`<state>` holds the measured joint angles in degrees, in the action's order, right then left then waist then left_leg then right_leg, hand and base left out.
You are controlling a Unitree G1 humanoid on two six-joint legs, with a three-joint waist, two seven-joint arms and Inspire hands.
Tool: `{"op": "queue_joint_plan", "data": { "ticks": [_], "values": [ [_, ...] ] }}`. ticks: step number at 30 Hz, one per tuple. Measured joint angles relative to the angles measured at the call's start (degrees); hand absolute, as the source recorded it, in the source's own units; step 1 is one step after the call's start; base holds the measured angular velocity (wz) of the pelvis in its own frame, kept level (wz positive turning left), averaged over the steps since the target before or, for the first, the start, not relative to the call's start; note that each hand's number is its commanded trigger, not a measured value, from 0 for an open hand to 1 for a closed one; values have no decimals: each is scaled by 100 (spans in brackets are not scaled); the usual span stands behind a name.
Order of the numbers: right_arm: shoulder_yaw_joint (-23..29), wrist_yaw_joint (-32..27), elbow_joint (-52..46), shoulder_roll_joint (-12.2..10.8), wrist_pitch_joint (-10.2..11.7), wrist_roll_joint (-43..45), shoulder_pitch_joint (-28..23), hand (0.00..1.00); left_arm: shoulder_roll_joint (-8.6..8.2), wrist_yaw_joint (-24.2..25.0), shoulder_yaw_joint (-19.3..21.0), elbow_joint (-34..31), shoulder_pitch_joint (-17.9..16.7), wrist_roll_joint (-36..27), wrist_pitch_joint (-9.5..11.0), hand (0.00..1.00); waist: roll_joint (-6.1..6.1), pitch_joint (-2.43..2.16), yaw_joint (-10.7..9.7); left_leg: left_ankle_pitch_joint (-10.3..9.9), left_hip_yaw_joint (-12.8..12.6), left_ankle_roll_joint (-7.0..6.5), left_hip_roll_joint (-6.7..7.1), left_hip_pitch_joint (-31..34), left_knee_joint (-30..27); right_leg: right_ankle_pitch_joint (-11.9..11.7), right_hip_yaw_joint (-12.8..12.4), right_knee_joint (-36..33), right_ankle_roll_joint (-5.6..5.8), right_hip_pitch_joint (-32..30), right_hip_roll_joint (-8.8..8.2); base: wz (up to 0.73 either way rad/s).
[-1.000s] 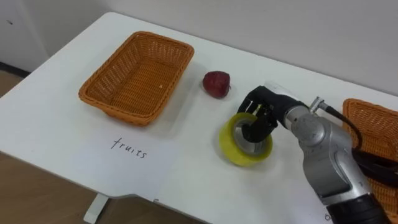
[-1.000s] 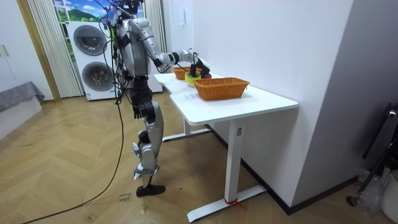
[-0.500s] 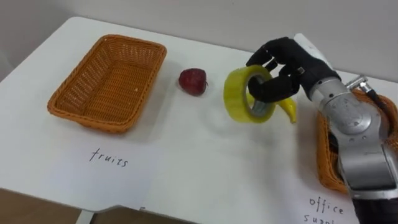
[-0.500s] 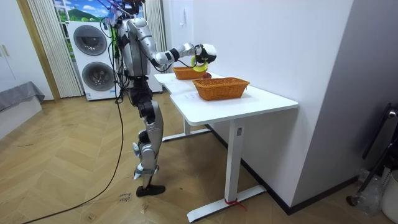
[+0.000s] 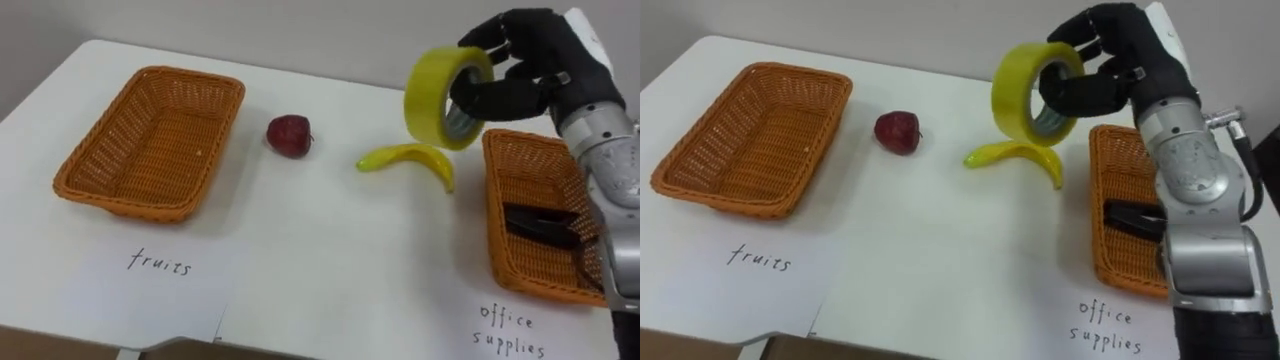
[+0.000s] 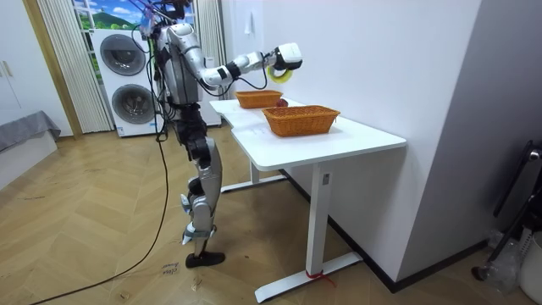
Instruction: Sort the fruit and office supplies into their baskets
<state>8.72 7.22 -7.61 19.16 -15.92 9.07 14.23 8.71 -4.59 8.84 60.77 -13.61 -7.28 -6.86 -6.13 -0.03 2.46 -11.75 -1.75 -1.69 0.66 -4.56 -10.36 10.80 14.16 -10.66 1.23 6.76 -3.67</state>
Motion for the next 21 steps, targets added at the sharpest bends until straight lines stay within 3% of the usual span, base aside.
{"op": "queue_joint_plan", "data": {
  "ticks": [15, 21],
  "values": [
    [230, -753, 205, 94, 15, -140, -394, 100, -5, -19, 20, -10, -186, 20, -11, 0, 29, -12, -202, 0, -132, 0, 3, -5, -4, -2, -118, -8, 2, -39, 11, -3],
    [276, -909, 339, 101, 19, -158, -484, 100, -5, -18, 153, -23, -180, 9, -31, 0, 80, -44, -286, 0, -139, 1, 3, -6, -2, -2, -142, -10, 1, -46, 18, 0]
  ]
}}
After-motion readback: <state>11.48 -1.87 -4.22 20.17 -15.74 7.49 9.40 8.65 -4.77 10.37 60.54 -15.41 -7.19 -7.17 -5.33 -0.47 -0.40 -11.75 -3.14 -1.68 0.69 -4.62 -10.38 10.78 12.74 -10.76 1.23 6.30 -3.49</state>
